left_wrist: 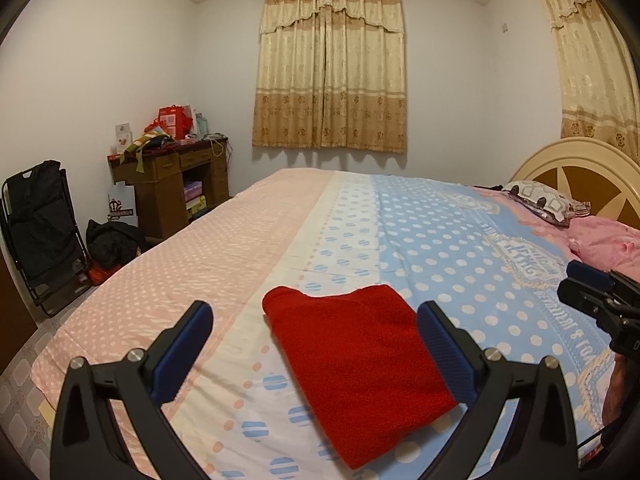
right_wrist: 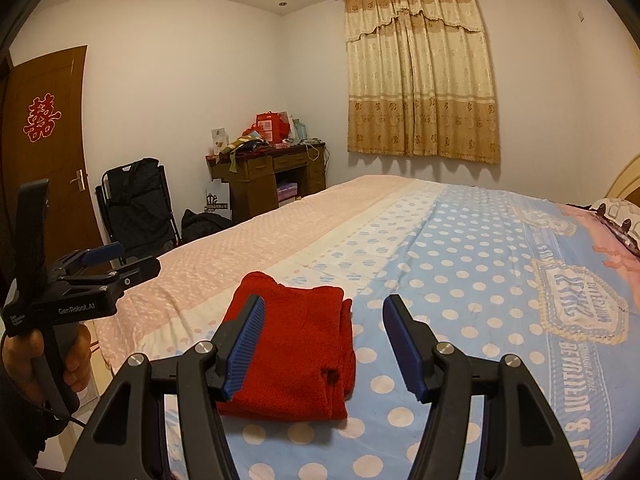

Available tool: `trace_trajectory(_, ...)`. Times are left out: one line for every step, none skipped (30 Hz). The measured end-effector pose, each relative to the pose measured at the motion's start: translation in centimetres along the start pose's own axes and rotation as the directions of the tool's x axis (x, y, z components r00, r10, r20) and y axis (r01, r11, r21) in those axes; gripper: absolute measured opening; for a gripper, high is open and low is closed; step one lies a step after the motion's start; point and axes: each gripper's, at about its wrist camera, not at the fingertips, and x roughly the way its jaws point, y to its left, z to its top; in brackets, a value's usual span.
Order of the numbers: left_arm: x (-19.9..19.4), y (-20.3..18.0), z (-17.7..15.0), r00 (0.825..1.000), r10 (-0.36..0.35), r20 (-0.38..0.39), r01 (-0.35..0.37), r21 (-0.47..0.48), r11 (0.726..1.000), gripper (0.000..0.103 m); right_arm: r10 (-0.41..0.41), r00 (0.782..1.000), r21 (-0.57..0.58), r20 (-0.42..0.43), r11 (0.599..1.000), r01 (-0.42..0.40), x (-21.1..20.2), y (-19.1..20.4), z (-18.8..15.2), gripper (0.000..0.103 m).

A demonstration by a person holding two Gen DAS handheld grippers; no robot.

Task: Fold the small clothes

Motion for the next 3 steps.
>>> trace_trajectory(0.10, 0.00, 0.04, 1.000, 0.001, -0.003, -0.001, 0.004, 1.000, 0.103, 0.000, 1.000, 0.001, -0.002, 1.000, 0.000, 0.10, -0.05, 0.03, 0.062)
trace_trajectory(0.17, -0.01, -0.03, 1.000, 0.001, -0.005, -0.001, 0.005, 1.000, 0.103, 0.000, 1.000, 0.002, -0.003, 1.000, 0.000, 0.12, -0.07, 0.03, 0.062)
trace_trajectory(0.33, 0.06, -0.07, 1.000, -0.003, -0.008, 0.003, 0.004, 1.000, 0.103, 0.001, 1.000, 0.003, -0.002, 1.000, -0.001, 0.13, -0.09, 0.01, 0.062)
